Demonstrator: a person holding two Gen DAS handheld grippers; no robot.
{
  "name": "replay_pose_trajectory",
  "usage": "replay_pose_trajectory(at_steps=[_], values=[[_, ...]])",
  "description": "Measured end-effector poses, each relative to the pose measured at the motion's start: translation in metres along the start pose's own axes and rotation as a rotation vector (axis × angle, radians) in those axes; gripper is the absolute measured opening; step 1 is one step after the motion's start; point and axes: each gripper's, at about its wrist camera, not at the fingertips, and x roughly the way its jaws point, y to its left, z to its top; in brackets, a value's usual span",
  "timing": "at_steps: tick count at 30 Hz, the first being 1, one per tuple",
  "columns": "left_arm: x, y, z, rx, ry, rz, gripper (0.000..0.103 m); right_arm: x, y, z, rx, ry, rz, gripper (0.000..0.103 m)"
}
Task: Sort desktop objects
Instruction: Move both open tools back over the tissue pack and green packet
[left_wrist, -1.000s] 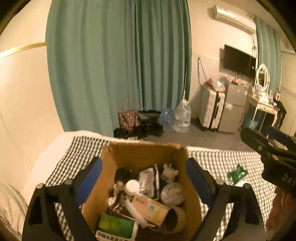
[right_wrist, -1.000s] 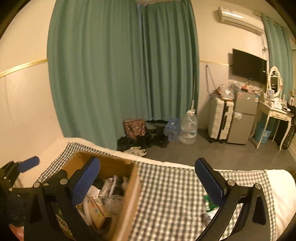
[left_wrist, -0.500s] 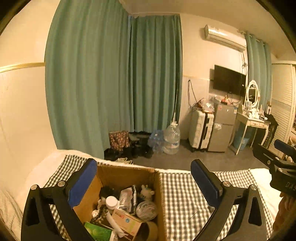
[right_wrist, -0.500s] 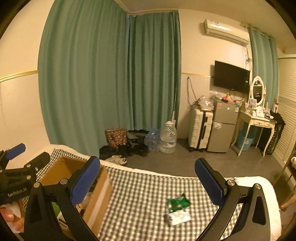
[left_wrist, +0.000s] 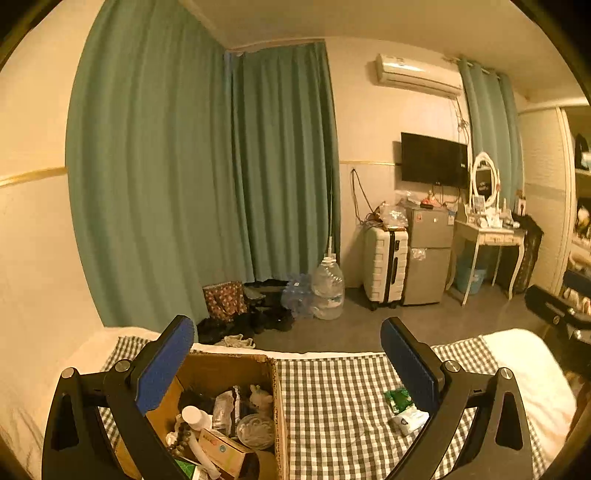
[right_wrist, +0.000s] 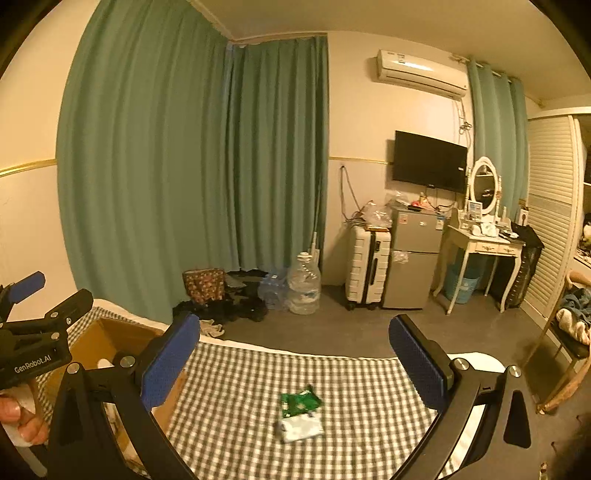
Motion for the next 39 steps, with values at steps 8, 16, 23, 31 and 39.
replay_pose_trajectory(at_steps=[8,16,23,31,39], values=[[0.019,-0.028,-0.014,0.038,0.046,-0.042,0.103,0.019,-0.044,-0.025,0.050,0.072,-0.013,0.103],[0.050,-0.049,-0.038,0.020,0.117,-0.101,0.103,0.071,-0.072,-0.072,0.080,0.176,0.007,0.103],[0.086,-0.067,-0.068,0.070,0.155,-0.043,0.103,0.121,-0.076,-0.116,0.116,0.269,0.060,0.103],[0.125,-0.081,-0.092,0.090,0.175,-0.047,0.103,0.171,-0.072,-0.153,0.106,0.364,0.114,0.103],[0.173,-0.103,-0.128,0.082,0.277,-0.050,0.103,0.215,-0.040,-0.192,0.027,0.521,0.198,0.103]])
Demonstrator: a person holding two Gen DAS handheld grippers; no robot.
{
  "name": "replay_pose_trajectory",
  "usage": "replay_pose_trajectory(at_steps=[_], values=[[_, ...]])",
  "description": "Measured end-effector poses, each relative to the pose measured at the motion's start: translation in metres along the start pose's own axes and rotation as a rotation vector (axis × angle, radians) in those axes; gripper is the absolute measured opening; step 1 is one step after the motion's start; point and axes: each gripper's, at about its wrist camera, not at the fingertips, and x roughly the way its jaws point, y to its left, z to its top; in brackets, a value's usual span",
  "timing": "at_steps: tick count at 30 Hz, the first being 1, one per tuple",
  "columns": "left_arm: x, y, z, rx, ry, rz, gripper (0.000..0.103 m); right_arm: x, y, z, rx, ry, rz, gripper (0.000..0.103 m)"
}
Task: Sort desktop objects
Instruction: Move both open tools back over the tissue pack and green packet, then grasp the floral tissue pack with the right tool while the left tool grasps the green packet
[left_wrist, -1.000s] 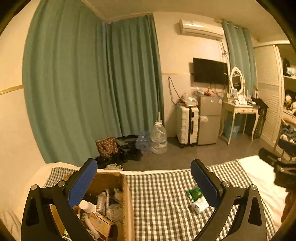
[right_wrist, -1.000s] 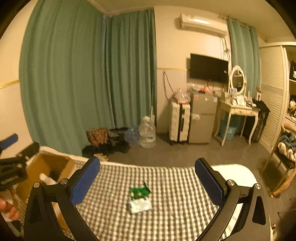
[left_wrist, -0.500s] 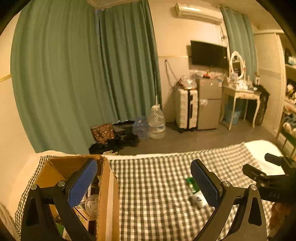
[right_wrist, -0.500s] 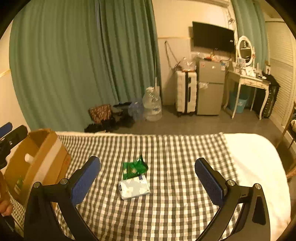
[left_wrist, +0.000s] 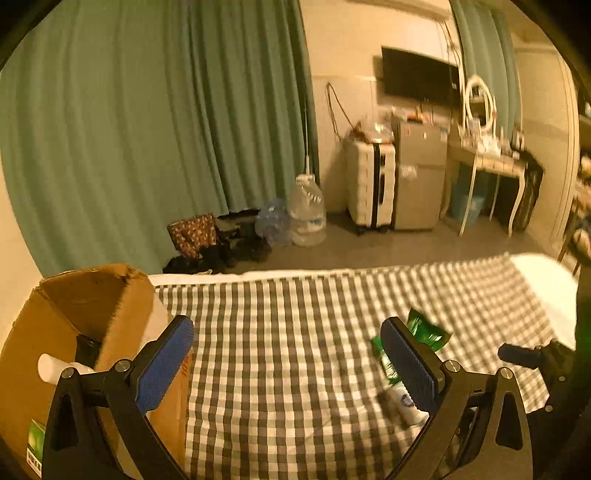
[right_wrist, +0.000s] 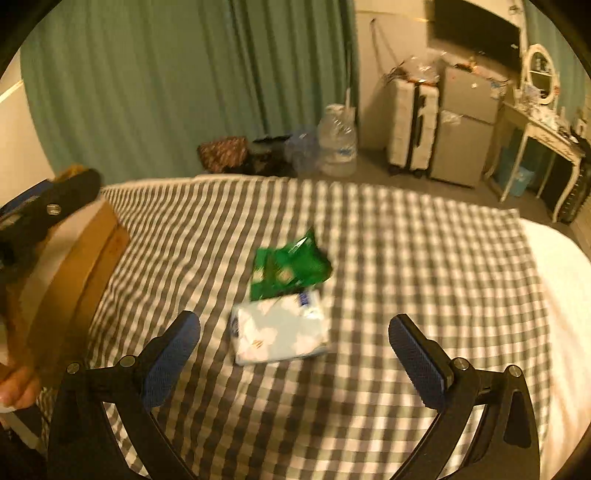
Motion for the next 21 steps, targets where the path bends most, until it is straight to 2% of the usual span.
replay_pose_trajectory(at_steps=[3,7,10,13,15,16,19,21], values=[[0.012,-0.003,-0.001,-0.007,0.029,-0.023,0.103,0.014,0.005,-0.005,-0.005,0.025,0.010,0.103],[0.030,-0.004,-0.002,-0.028,0.067,-0.044,0.103,0.039,0.013,-0.006,-0.051,0.080,-0.026,0.103],[0.047,-0.004,-0.005,-0.027,0.112,-0.048,0.103,0.052,0.009,-0.010,-0.013,0.118,-0.010,0.101],[0.066,-0.009,-0.015,-0.047,0.171,-0.079,0.103,0.067,0.010,-0.017,-0.021,0.181,-0.035,0.091],[0.076,-0.020,-0.020,-0.024,0.195,-0.097,0.103,0.071,0.017,-0.023,-0.075,0.166,-0.058,0.081],[0.080,-0.026,-0.021,-0.006,0.203,-0.095,0.103,0.071,0.018,-0.022,-0.090,0.161,-0.065,0.073],[0.088,-0.045,-0.023,0.034,0.227,-0.123,0.103,0.067,0.004,-0.021,-0.040,0.162,-0.030,0.073],[0.092,-0.055,-0.025,0.046,0.235,-0.146,0.103,0.064,-0.007,-0.021,-0.026,0.163,-0.036,0.073]])
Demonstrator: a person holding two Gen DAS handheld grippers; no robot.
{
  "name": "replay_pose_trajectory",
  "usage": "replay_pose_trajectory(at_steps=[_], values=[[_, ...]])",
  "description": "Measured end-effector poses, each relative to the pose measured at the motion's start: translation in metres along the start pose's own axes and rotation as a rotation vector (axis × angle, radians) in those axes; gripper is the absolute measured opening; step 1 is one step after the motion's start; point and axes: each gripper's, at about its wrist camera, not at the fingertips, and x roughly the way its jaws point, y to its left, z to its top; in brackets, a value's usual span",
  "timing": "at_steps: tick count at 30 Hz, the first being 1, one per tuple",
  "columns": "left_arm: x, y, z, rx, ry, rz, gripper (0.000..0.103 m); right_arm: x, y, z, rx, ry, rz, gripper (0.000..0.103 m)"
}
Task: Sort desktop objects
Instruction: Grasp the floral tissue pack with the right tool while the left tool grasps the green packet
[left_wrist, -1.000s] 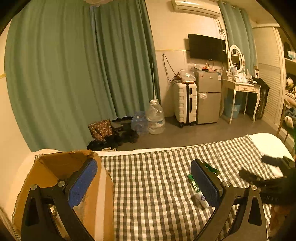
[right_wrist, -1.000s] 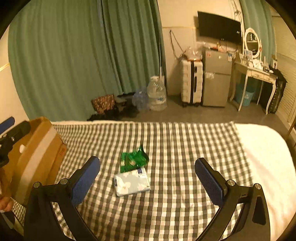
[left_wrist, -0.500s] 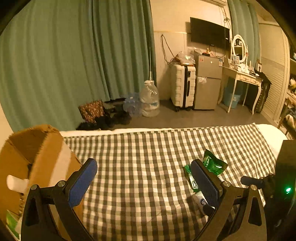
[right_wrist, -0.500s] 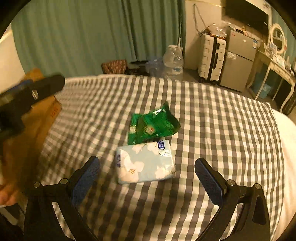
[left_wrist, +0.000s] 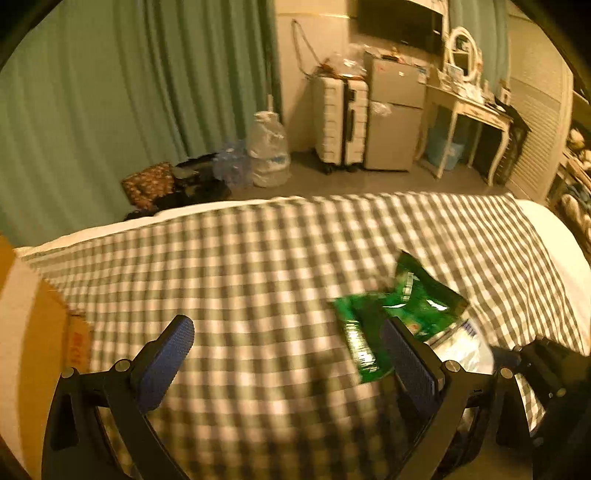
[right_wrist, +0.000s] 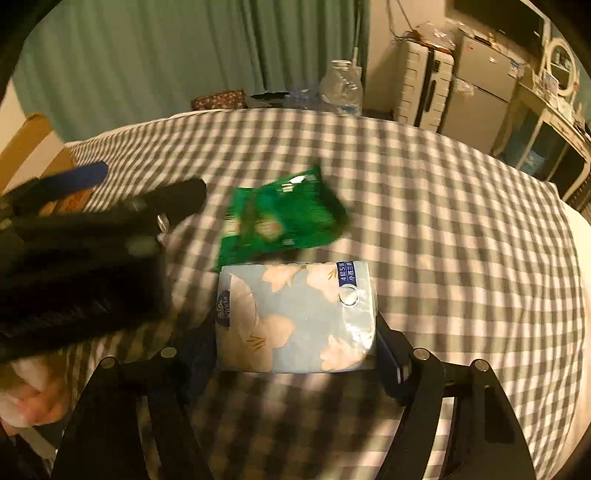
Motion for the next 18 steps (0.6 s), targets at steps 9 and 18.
replay_pose_trajectory(at_steps=[9,18], values=[[0.033,-0.031,0.003,0.013,0.057,-0.079,0.103,-0.016,-0.052,0.008,0.110,-0.026,-0.120,0.073],[0.034,-0.038,0.003,0.034,0.043,-0.149,0.032,-0.024,-0.100,0.010,0.209,-0.034,-0.171,0.073]])
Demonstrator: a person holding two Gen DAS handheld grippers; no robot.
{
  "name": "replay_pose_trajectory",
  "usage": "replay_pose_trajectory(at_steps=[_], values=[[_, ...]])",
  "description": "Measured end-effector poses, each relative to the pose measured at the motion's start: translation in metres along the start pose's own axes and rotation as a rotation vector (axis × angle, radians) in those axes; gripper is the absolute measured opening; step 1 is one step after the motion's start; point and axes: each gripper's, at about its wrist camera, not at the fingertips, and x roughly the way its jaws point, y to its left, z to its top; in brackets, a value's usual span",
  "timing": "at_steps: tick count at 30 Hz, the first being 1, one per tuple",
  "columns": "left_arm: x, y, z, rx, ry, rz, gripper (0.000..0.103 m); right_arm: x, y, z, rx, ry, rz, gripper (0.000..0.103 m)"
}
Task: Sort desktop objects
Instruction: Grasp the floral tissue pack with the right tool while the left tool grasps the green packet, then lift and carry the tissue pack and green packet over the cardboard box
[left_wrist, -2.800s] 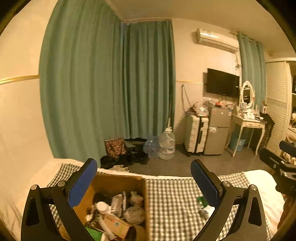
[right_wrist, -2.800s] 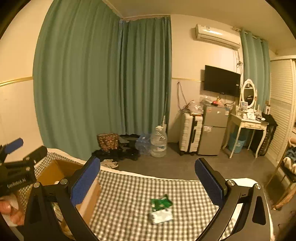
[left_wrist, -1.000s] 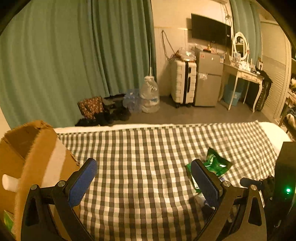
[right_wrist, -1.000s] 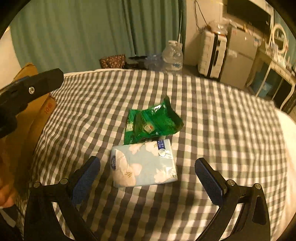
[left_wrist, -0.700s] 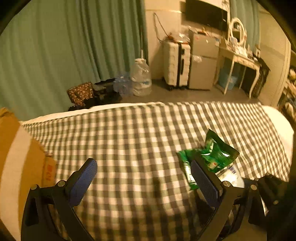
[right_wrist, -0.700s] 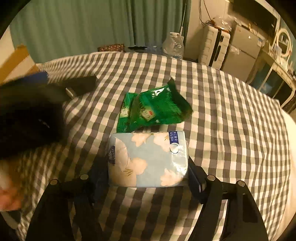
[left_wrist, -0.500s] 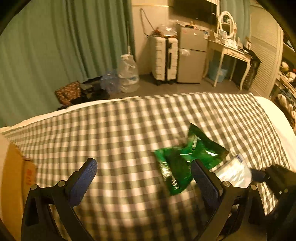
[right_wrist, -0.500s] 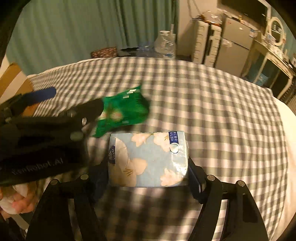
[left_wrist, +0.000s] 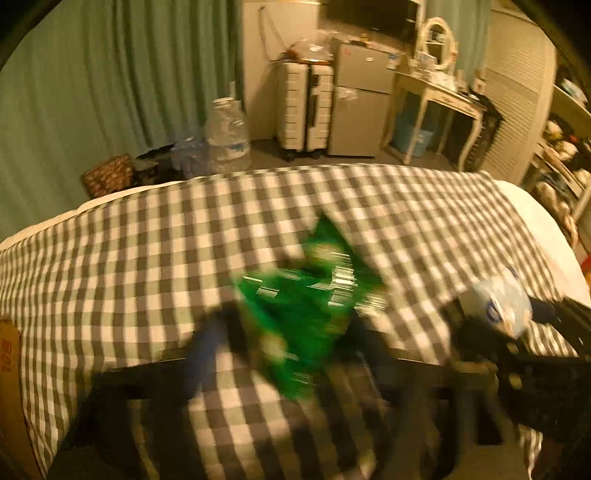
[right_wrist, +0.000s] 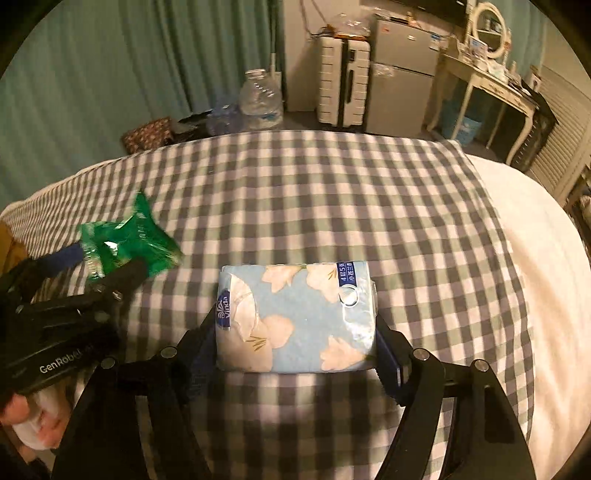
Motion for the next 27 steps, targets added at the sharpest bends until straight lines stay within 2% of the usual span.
replay_pose_trajectory(at_steps=[3,6,12,27], values=[[-0.004,-0.003,0.002,0.010,-0.003,-0.014,0.025,0.006,-0.012,0.011,0.020,0.001,0.005,0.073],[-0.008,-0.003,0.003,0.015,-0.006,-0.004,0.024,0.009,-0.018,0.022,0.020,-0.005,-0.004,0.073],[-0.026,-0.004,0.002,0.021,-0.024,0.031,0.024,-0.005,-0.025,0.021,0.045,-0.024,0.011,0.073],[-0.132,0.005,0.004,0.023,-0.199,0.104,0.024,-0.092,-0.013,0.018,0.080,-0.168,0.055,0.073]])
